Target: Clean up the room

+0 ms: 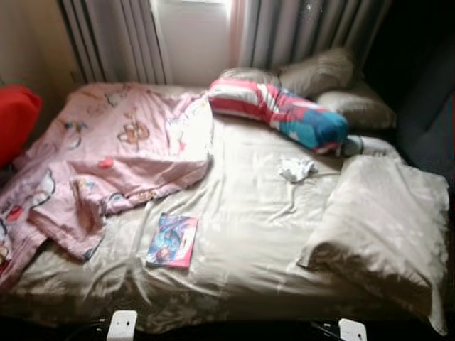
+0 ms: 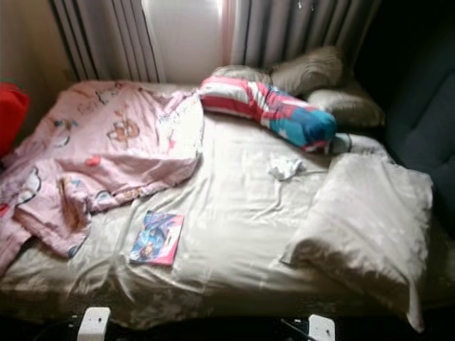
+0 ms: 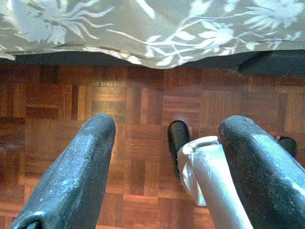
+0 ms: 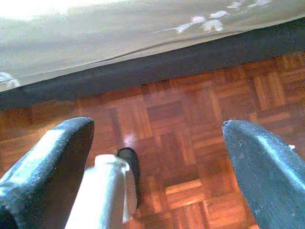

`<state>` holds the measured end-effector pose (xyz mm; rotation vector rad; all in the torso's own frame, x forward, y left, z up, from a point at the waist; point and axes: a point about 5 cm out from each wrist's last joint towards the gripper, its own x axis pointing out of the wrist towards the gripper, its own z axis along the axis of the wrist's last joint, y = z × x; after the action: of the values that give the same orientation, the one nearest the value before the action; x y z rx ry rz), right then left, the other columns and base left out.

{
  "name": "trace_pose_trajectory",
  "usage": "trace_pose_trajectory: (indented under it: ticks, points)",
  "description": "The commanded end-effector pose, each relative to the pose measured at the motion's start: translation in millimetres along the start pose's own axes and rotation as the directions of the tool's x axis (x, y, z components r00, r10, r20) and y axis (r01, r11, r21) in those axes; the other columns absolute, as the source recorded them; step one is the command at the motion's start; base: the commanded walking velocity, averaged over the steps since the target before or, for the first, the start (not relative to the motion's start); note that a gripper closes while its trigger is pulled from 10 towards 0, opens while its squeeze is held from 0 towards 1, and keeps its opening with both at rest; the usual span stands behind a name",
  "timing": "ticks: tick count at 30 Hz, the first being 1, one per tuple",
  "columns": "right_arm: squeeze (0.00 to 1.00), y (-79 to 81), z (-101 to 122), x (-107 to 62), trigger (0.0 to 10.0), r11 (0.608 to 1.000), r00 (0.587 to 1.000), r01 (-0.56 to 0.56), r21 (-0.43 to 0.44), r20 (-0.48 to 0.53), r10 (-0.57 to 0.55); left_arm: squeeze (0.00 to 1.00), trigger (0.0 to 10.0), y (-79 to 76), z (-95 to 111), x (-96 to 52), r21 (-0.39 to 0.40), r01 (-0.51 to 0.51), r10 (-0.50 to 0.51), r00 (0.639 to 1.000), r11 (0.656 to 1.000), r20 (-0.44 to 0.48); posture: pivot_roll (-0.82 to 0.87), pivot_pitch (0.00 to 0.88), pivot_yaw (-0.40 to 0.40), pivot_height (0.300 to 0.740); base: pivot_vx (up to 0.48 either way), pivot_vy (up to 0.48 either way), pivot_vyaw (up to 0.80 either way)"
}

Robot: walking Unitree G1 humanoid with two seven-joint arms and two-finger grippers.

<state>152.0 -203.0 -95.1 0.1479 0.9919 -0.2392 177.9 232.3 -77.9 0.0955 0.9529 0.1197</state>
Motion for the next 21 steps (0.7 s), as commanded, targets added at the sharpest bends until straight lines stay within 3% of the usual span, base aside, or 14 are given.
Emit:
trace_pose_trajectory:
  ticks: [1,16,21]
  points:
    - [0.0,-8.5,-2,-1.1,10.0,1.0,1.0,0.021,0.007,-0.006,-0.021,0.0,10.0,-5.3,-5,-0.3,0.015,0.016,-0.016,1.0,1.0,-0.018,0.03,0.0,-0.027,0.74,0.0,-0.296,0.0]
    - [0.0,-23.7,-6,-3.3,10.0,0.999,0.999,0.039,0.012,-0.015,-0.038,0.0,10.0,-5.6,-4,-0.3,0.012,0.016,-0.016,1.0,1.0,-0.016,0.03,0.0,-0.029,0.74,0.0,-0.297,0.0]
    - [0.0,-28.0,-5,-3.6,10.0,0.999,0.999,0.044,0.014,-0.016,-0.044,0.0,10.0,-5.7,-4,-0.2,-0.004,0.013,-0.013,1.0,1.0,-0.018,0.03,0.0,-0.032,0.74,0.0,0.0,0.0]
